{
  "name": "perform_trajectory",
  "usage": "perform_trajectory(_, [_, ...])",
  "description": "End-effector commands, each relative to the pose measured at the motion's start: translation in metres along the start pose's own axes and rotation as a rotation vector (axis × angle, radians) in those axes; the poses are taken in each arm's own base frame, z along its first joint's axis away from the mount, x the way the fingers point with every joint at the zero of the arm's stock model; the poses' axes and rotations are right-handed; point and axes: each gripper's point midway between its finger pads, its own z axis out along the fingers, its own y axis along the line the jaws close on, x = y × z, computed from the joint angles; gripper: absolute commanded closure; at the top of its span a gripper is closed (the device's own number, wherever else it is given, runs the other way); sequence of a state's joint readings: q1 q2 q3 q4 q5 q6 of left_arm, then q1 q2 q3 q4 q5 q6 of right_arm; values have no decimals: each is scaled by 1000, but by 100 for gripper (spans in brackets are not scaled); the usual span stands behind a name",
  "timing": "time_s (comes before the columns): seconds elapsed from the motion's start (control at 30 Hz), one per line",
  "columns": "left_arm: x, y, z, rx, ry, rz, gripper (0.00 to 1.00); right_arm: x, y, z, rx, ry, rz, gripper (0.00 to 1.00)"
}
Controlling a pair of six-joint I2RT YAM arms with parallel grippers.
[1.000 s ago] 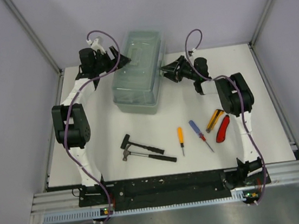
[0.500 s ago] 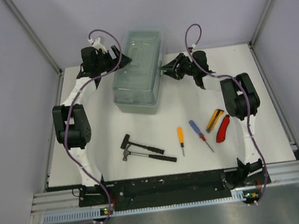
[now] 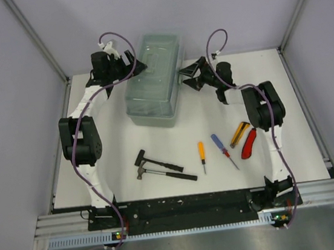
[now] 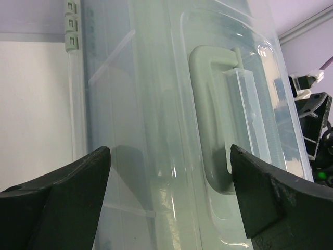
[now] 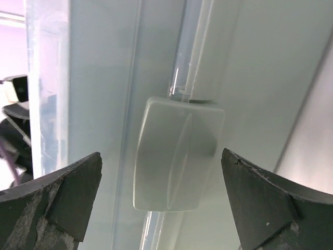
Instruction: Pack the tool kit
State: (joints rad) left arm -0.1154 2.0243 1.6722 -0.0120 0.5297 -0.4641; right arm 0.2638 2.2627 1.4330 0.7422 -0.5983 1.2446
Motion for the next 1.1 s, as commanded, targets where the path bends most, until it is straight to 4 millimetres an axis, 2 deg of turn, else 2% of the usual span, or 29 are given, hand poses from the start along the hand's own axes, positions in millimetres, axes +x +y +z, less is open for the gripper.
perform_trajectory(0.0, [151, -57, 5, 189, 476, -167, 6, 77, 71, 18, -358, 204, -81, 2])
perform_trajectory(0.17, [151, -73, 2, 291, 492, -195, 6, 85, 89, 14, -517, 245, -42, 2])
perform_trajectory(0.27, [155, -76, 2, 310, 505, -203, 6, 95, 99, 13, -558, 277, -60, 5])
perform_trajectory(0.37, [160, -76, 3, 314, 519, -210, 6, 103, 114, 11, -585, 309, -91, 15])
perform_trajectory(0.43, [163, -78, 3, 317, 527, -210, 6, 108, 119, 11, -577, 330, -111, 30])
perform_trajectory(0.47, [165, -79, 3, 318, 531, -209, 6, 109, 122, 12, -572, 339, -126, 34])
perform_trajectory(0.77, [179, -80, 4, 297, 564, -193, 7, 113, 125, 21, -466, 379, -142, 66])
perform_trajectory(0.93, [182, -77, 4, 277, 570, -184, 7, 107, 129, 25, -397, 364, -138, 79])
perform_trajectory(1.07, [185, -75, 4, 263, 576, -182, 7, 104, 128, 27, -331, 350, -139, 81])
